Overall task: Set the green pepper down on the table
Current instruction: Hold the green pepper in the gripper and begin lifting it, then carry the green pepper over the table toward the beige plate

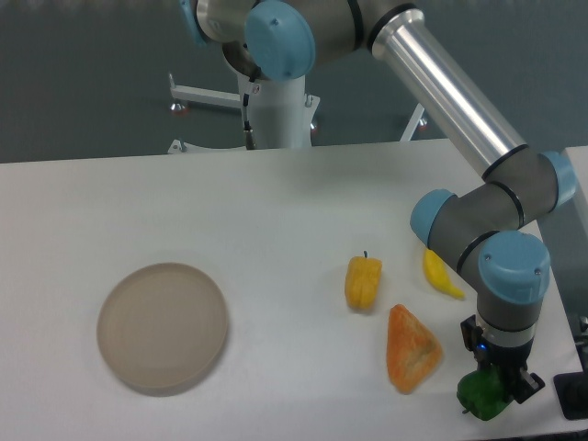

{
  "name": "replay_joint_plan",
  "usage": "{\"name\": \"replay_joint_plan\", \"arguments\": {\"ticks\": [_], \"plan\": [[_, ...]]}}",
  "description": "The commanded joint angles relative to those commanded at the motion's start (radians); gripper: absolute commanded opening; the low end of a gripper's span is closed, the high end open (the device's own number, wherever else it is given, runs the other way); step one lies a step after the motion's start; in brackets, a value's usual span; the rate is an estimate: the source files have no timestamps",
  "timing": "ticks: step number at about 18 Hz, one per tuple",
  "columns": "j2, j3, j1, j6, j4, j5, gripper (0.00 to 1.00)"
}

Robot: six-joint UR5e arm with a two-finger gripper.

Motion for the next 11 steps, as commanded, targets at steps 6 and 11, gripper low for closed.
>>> {"name": "replay_joint_plan", "arguments": {"ticks": [6, 11], "plan": [[0.026, -0.034, -0.021, -0.008, -0.005, 0.005, 0.35], [0.087, -0.113, -0.028, -0.084, -0.006, 0.005, 0.35]]}}
